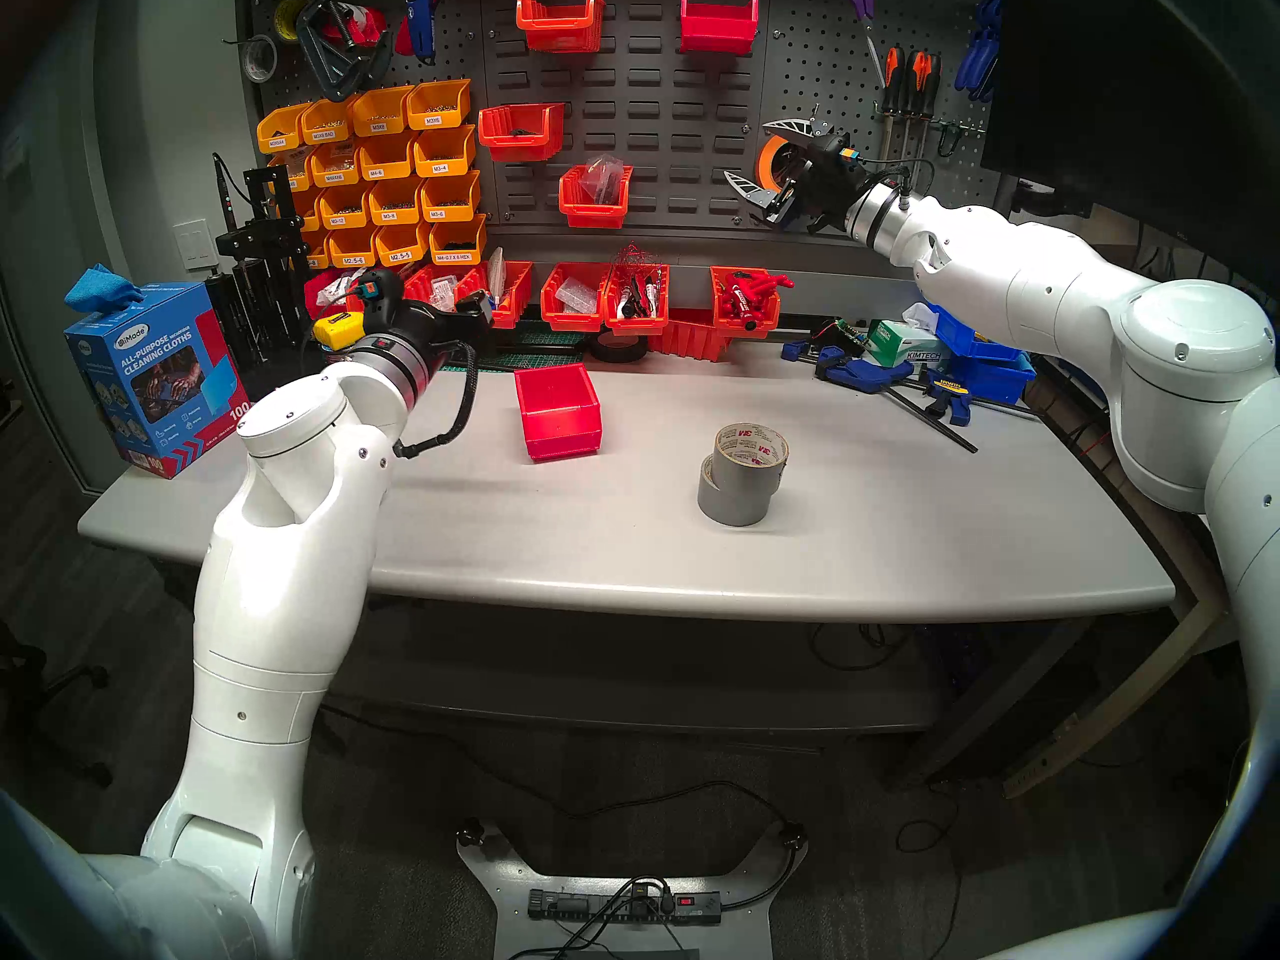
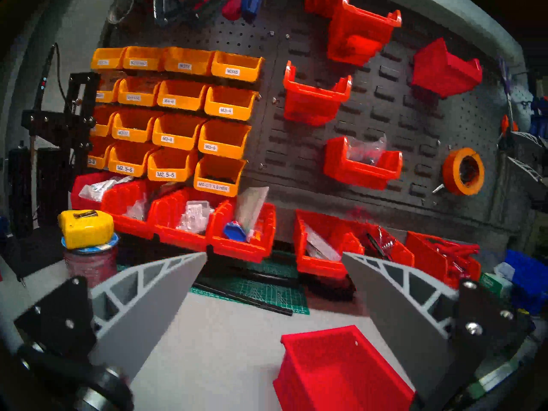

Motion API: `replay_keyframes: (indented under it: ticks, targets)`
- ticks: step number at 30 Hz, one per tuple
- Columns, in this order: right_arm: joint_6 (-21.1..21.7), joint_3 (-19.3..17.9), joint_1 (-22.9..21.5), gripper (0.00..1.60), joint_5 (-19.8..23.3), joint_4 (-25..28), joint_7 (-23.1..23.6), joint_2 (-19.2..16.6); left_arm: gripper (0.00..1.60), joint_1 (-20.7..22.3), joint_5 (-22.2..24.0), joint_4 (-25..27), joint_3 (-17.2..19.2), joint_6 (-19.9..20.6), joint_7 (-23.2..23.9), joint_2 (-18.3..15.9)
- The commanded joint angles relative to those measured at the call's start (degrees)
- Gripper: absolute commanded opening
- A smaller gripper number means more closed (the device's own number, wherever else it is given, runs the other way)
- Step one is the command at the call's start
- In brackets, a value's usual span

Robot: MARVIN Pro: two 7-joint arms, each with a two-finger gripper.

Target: Take out tools from the storage box

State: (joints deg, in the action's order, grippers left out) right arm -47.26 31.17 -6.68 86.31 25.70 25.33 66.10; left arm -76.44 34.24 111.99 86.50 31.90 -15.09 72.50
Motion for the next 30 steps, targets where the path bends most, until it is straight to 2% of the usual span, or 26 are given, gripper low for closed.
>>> replay_keyframes:
  ticks: [1, 6, 13, 23, 30]
  targets:
    - [-1.73, 0.92, -1.16, 1.6, -1.77, 1.37, -5.64, -0.31, 1.6, -4.06, -1.33, 2.67, -2.55, 2.93, -4.48, 2.06]
    - [-2.21, 2.58, -1.95, 1.6, -3.92, 3.9, -10.7, -1.02, 1.6, -4.36, -2.58, 0.06, -5.07, 4.34, -9.76, 4.86]
    - [-2.05, 4.68, -3.38, 1.6, -6.5, 7.89, -16.6, -2.27, 1.6, -3.53, -3.06, -4.28, -6.76, 3.86, -13.49, 7.42]
    - [-0.41, 7.87, -6.42, 1.6, -10.66, 15.43, -25.48, -4.72, 1.6, -2.08, -4.16, -7.45, -7.44, 0.67, -16.06, 9.18]
    - [2.11, 10.06, -9.1, 1.6, -13.84, 21.58, -31.98, -6.63, 1.6, -1.65, -3.93, -6.29, -7.22, -1.26, -15.16, 8.74]
